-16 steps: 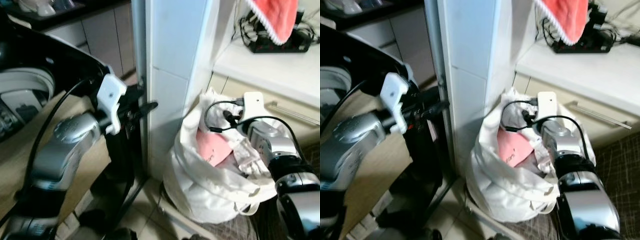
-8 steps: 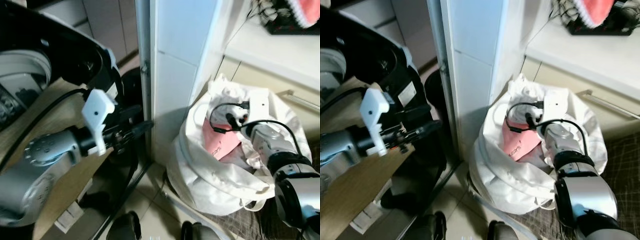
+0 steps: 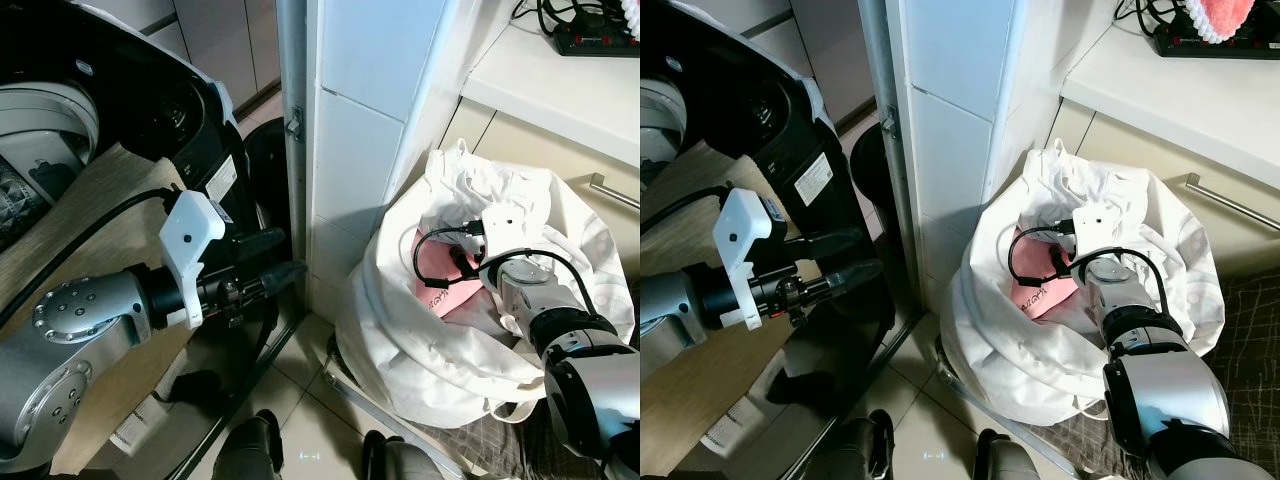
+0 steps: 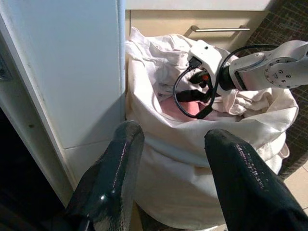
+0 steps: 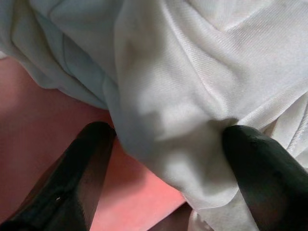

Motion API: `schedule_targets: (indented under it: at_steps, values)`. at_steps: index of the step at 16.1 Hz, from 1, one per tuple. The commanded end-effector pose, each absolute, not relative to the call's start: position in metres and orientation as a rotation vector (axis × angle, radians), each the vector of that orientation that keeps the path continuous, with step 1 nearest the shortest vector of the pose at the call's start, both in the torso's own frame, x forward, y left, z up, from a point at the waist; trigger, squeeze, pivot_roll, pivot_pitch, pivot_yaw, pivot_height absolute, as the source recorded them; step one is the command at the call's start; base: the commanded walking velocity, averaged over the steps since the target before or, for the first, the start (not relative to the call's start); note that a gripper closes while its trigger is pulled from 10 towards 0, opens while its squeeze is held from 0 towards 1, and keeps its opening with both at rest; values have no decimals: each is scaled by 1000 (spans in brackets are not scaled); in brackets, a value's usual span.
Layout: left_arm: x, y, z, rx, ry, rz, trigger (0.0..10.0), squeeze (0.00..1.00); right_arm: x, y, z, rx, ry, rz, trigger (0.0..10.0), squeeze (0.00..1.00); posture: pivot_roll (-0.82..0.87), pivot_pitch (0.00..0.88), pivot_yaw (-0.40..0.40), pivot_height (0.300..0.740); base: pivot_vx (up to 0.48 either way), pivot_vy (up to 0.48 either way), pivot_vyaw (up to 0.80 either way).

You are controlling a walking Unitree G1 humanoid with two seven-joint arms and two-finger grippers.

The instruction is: Clothes washing

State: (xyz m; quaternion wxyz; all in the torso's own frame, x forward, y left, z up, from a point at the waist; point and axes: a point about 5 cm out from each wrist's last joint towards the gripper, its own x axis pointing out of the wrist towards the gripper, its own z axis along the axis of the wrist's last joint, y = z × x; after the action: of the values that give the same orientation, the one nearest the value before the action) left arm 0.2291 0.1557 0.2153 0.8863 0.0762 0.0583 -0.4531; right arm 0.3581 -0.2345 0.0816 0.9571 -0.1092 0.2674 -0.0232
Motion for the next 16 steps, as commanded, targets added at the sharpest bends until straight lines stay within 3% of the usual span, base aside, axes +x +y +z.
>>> schedule_targets:
  at_steps: [1,16]
  values:
    - [224,156,218,163,122,-958,10000,0,355,-239,78,-257,563,-52,0,0,229,224,-4,740,0,0,0]
    - [230,157,219,173,126,-948,10000,0,353,-241,76,-238,573,-60,0,0,219,202,0,740,0,0,0]
